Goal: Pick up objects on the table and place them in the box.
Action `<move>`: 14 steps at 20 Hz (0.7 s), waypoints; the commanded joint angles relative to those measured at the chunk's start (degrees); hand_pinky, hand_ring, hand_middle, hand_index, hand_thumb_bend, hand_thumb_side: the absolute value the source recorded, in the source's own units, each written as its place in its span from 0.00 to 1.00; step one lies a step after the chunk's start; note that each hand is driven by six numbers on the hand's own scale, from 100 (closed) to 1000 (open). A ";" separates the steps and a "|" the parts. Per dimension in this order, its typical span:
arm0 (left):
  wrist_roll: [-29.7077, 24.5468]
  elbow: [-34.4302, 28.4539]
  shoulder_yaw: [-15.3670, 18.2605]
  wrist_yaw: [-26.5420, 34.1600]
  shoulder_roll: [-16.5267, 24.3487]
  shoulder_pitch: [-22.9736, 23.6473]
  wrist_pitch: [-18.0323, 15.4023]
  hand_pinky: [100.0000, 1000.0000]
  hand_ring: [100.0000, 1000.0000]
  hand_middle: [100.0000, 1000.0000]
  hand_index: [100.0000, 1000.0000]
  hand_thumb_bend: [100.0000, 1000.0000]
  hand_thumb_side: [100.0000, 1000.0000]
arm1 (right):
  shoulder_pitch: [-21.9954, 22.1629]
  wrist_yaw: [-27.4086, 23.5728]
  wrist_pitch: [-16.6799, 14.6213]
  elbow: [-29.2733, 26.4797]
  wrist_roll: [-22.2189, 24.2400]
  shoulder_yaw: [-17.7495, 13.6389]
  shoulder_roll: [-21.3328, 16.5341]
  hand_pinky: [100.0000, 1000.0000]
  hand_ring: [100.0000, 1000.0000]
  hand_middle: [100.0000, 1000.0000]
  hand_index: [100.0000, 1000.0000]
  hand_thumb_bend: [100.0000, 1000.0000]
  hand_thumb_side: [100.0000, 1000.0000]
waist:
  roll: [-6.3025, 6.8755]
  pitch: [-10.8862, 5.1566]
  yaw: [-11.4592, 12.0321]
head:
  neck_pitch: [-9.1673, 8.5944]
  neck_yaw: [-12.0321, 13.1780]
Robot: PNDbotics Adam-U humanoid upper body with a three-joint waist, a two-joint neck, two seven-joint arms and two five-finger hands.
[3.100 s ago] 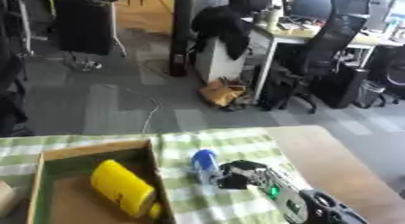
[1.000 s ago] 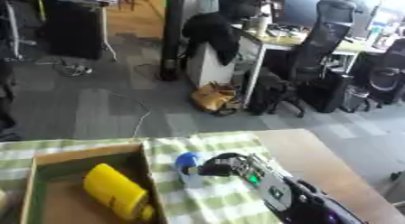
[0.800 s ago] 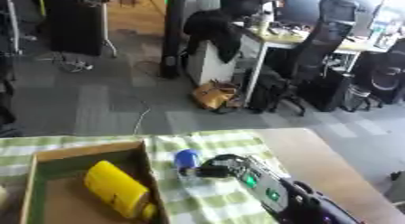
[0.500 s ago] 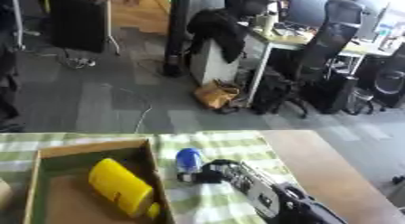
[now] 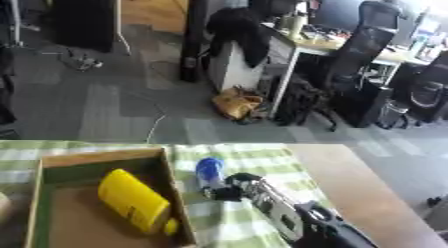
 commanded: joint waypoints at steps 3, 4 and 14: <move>-0.04 -1.07 -0.03 -0.32 0.48 -0.83 0.06 0.92 0.96 0.93 0.96 0.00 1.00 | -0.97 1.19 2.35 -0.46 -2.31 -1.07 -1.47 1.00 1.00 0.98 1.00 0.06 1.00 | 0.08 -1.60 -0.29 | 0.35 -0.76; -0.05 -1.07 -0.01 -0.35 0.51 -0.82 0.10 0.92 0.96 0.93 0.96 0.00 1.00 | -0.98 1.33 2.66 -0.46 -2.68 -1.08 -1.49 1.00 1.00 0.95 1.00 0.00 1.00 | 0.04 -1.76 -0.34 | 0.40 -0.82; -0.30 -1.07 -0.05 -0.38 0.33 -0.77 0.44 0.92 0.96 0.93 0.96 0.00 1.00 | -0.72 0.32 4.53 -1.42 -5.16 -0.90 -1.47 0.98 1.00 0.79 0.95 0.00 1.00 | -0.03 -2.84 -0.21 | 0.90 -1.19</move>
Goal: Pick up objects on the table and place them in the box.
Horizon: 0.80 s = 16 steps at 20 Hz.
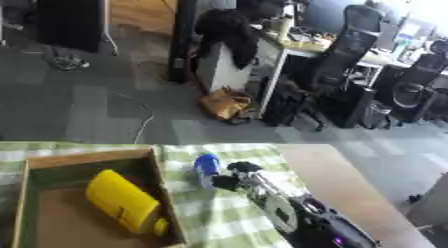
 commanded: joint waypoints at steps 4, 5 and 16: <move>-0.15 -1.07 0.04 -0.07 0.27 -0.81 0.19 0.92 0.96 0.93 0.96 0.00 1.00 | -0.21 -1.46 1.16 -1.01 -1.98 -0.57 -1.45 0.99 1.00 0.86 0.99 0.00 1.00 | 0.43 -1.59 0.13 | -0.42 -0.61; -0.16 -1.07 0.05 -0.07 0.27 -0.84 0.21 0.92 0.96 0.93 0.96 0.00 1.00 | -0.18 -1.96 1.07 -0.88 -1.94 -0.57 -1.38 1.00 1.00 0.88 1.00 0.00 1.00 | 0.46 -1.56 0.06 | -0.45 -0.64; -0.40 -1.07 0.01 -0.08 0.17 -0.99 0.13 0.92 0.96 0.93 0.96 0.00 1.00 | -0.34 -10.20 1.41 -0.56 -1.01 -1.16 -1.86 1.00 1.00 1.00 1.00 0.00 1.00 | -0.14 -1.35 0.08 | -0.33 -1.75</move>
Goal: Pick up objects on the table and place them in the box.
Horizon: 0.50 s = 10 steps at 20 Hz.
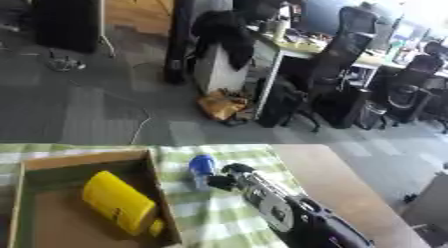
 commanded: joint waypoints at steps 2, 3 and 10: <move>-0.14 -1.07 0.04 -0.12 0.25 -0.98 -0.01 0.92 0.96 0.93 0.96 0.00 1.00 | -0.82 -2.00 0.53 -0.46 -0.03 -1.05 -2.03 1.00 1.00 0.99 1.00 0.00 1.00 | 0.22 -1.20 -0.23 | -0.35 -0.52; -0.12 -1.07 0.07 -0.15 0.33 -0.87 0.04 0.92 0.96 0.93 0.96 0.00 1.00 | -0.88 -2.13 0.46 -0.60 0.01 -1.03 -2.22 1.00 1.00 0.99 1.00 0.00 1.00 | 0.15 -1.33 -0.39 | -0.26 -0.37; -0.13 -1.07 0.21 -0.45 0.81 -0.40 0.23 0.92 0.96 0.92 0.96 0.00 1.00 | -1.46 -1.97 0.44 -1.92 0.85 -1.08 -3.16 1.00 1.00 1.00 1.00 0.00 1.00 | -0.26 -2.37 -1.32 | 0.92 -0.10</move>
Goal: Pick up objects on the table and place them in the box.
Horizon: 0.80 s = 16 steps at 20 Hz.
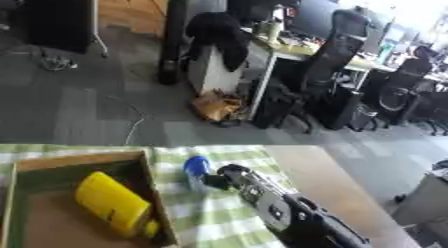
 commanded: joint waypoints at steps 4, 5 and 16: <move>-0.14 -1.07 0.18 -0.54 0.96 -0.40 0.19 0.92 0.96 0.92 0.97 0.00 1.00 | -1.09 0.17 0.64 -1.82 0.78 -1.03 -2.97 1.00 1.00 1.00 1.00 0.00 1.00 | -0.06 -1.87 -0.12 | 1.25 -0.26; -0.15 -1.07 0.17 -0.57 0.97 -0.40 0.19 0.92 0.96 0.92 0.96 0.00 1.00 | -1.05 0.22 0.73 -1.70 0.82 -1.08 -2.92 1.00 1.00 1.00 1.00 0.00 1.00 | -0.12 -1.89 -0.06 | 1.37 -0.37; -0.32 -1.07 -0.03 -0.63 0.50 -1.07 0.07 0.92 0.95 0.92 0.97 0.00 1.00 | -1.42 0.14 0.78 -1.71 0.12 -1.12 -2.24 1.00 1.00 1.00 1.00 0.00 1.00 | -0.92 -1.30 0.32 | 2.05 -1.80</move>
